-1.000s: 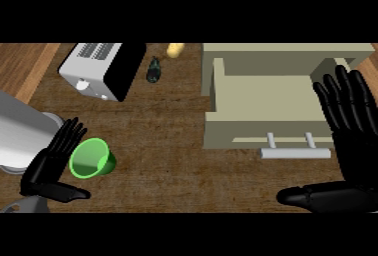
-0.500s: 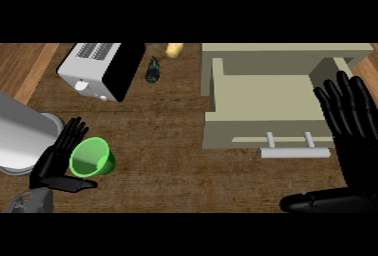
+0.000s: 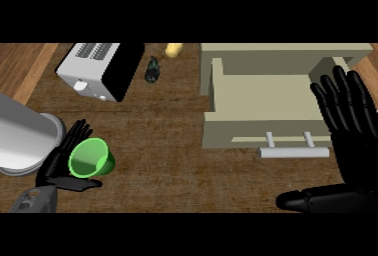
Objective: Pick up the cup, place it into the drawer and close the drawer
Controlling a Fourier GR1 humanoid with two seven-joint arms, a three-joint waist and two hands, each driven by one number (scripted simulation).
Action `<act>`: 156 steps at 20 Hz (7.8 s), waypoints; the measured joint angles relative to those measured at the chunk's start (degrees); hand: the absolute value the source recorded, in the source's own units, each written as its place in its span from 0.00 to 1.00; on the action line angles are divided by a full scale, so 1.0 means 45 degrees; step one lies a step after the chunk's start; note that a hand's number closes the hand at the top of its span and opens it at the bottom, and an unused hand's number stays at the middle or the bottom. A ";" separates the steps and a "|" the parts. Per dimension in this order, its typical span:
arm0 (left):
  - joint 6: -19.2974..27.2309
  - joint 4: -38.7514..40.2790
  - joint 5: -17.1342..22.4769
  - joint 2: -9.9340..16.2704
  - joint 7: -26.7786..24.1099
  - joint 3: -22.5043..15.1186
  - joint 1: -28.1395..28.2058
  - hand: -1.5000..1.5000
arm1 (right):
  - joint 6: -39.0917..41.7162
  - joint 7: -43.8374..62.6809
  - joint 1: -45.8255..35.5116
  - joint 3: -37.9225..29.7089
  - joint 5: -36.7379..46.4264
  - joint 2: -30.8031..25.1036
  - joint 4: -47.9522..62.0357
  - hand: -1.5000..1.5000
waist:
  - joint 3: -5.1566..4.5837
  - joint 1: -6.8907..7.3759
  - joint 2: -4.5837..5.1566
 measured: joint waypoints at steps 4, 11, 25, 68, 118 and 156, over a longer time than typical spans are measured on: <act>0.0123 0.0390 -0.0095 -0.0184 -0.0352 -0.0226 -0.0091 0.00 | 0.0018 0.0350 -0.0020 -0.0173 -0.0274 -0.0114 -0.0326 0.00 | 0.0000 -0.0013 -0.0006; -0.0091 0.1015 0.0211 -0.0347 -0.0446 -0.0254 -0.0506 0.00 | -0.0023 0.0538 -0.0172 -0.0146 -0.0276 -0.0131 -0.0363 0.00 | 0.0000 -0.0017 0.0004; -0.1463 0.1604 0.0833 -0.0732 -0.0127 -0.0573 -0.0884 1.00 | 0.0126 0.0569 -0.0028 -0.0215 -0.0414 -0.0211 -0.0423 0.00 | -0.0014 -0.0051 0.0019; 0.4370 -1.1025 0.4117 -0.3990 0.5415 -0.1936 -0.0864 1.00 | 0.0475 -0.0058 0.0252 -0.0884 -0.0612 -0.0400 0.0200 0.00 | 0.0026 0.0152 -0.0076; 1.1212 0.0385 0.7598 -0.4150 0.5814 -0.8035 -1.2268 1.00 | 0.0715 -0.0429 -0.0443 -0.0543 -0.0432 -0.0274 0.0882 0.00 | 0.0036 -0.0899 0.0173; 1.1232 -0.3426 1.0654 -0.2685 0.5182 -0.8199 -1.0106 0.00 | 0.3143 -0.0091 0.0675 -0.0974 -0.1323 -0.2116 -0.0279 1.00 | 0.0013 0.0317 -0.0158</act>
